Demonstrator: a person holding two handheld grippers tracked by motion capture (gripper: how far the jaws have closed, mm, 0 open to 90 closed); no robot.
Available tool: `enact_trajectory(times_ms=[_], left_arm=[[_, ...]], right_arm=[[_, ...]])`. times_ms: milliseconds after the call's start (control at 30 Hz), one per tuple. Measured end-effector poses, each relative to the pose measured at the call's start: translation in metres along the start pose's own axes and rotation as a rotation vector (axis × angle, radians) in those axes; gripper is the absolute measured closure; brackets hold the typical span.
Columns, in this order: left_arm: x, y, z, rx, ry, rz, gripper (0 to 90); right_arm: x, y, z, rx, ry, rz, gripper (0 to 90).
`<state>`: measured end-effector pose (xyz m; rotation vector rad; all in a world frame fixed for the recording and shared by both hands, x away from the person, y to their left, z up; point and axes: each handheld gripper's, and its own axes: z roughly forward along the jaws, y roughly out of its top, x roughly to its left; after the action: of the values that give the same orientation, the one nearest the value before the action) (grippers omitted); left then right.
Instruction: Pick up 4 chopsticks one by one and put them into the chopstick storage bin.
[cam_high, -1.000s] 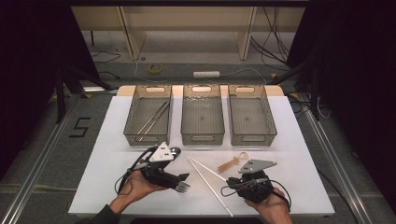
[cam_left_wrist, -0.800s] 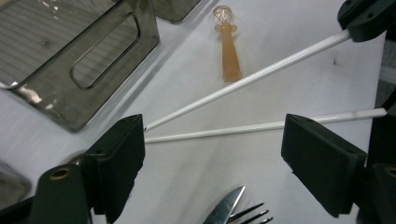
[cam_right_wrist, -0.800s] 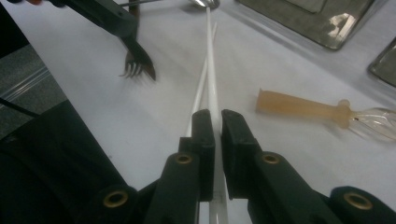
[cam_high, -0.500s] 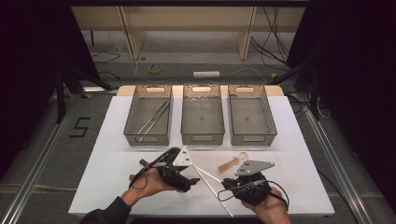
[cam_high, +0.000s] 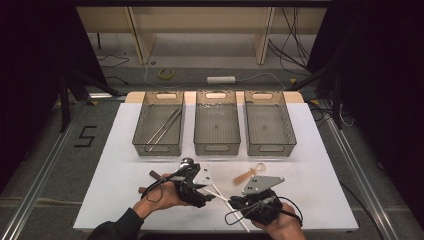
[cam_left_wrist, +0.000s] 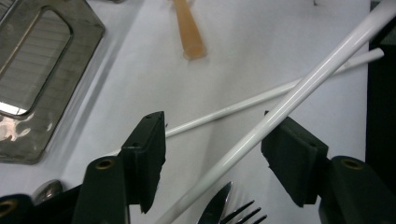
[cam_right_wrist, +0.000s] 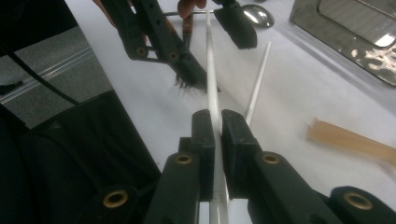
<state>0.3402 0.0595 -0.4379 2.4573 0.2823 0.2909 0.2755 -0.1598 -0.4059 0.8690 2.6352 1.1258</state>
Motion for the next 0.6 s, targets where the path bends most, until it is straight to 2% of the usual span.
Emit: enact_trajectory(times_ms=[33,133,233,333,433,600], left_arm=[[-0.002,0.0,0.0,0.014,-0.016,0.02,44.2],[-0.003,0.0,0.001,0.02,-0.022,0.033,49.4],[-0.005,0.0,-0.001,0.044,-0.044,0.065,54.2],[-0.005,0.0,-0.003,0.049,-0.047,0.073,59.0],[-0.005,0.001,-0.008,0.057,-0.07,0.089,65.1],[-0.005,0.001,-0.012,0.073,-0.085,0.117,69.9]], right_arm=[[0.001,0.001,0.0,-0.003,0.004,-0.006,85.0],[0.002,0.001,-0.001,-0.005,0.011,-0.011,85.0],[0.003,0.002,-0.001,-0.005,0.02,-0.02,85.0],[0.004,0.002,-0.001,-0.005,0.022,-0.022,85.0],[0.003,0.002,-0.001,-0.006,0.034,-0.03,84.9],[0.003,0.001,-0.001,-0.007,0.047,-0.037,84.8]])
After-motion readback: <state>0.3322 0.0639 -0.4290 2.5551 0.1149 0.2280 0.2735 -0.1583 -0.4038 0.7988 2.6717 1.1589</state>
